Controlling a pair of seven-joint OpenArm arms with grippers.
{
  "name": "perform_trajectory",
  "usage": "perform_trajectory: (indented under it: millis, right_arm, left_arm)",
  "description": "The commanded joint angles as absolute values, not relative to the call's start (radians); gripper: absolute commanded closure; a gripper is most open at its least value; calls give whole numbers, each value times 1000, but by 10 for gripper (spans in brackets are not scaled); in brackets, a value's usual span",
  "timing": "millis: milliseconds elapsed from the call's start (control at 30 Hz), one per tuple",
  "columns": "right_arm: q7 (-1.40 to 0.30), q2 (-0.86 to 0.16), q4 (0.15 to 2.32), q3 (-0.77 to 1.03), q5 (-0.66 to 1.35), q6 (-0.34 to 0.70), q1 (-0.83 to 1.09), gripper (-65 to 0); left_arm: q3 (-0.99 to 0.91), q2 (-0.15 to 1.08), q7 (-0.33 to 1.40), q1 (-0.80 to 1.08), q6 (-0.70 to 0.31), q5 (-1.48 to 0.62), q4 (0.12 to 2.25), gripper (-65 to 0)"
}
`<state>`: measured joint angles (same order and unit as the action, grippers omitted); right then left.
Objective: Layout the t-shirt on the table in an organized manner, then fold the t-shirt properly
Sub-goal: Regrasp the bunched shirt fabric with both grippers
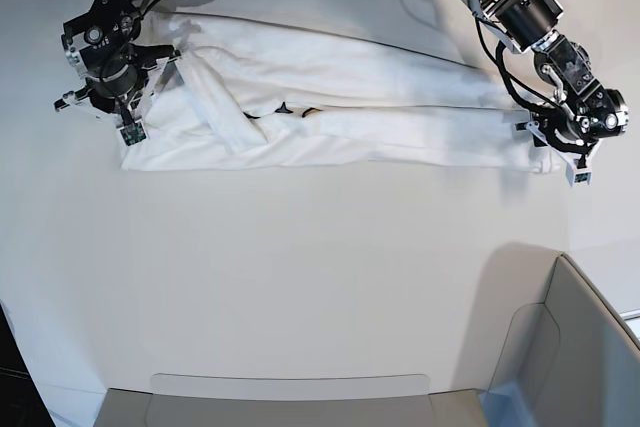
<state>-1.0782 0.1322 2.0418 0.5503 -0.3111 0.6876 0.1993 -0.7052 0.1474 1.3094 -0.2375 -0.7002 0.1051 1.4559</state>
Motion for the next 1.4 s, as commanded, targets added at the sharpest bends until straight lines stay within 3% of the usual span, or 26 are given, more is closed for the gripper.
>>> perform_trajectory:
  millis: [0,133,367,867,1200,1367]
  right_arm:
    - [-1075,150,2061,552,-308,698,193,-136]
    - [-1116,157,2060,550,-288,698,182,-148]
    - [-1396,156,2058,545,-156,698,108,-148]
    - [-1396,154,1834,490,-160,698,101,-148]
    - [-1239,150,1670,489,-160,698,5,-148]
    - [-1227,134,1615,489,-160,698,-94,-148]
  left_arm:
    - [-704,154,1325,-242,-698,117,1465,-302]
    - [-704,153,1325,-242,-698,117,1465,-302]
    - [-704,153,1325,-242,-698,119,1465,-302]
    - [-704,117,1334,-251,-698,120,1468,-302]
    - [-713,119,1323,-340,-698,120,1468,-304]
    - [-704,111,1191,-390,-698,116,1466,-304]
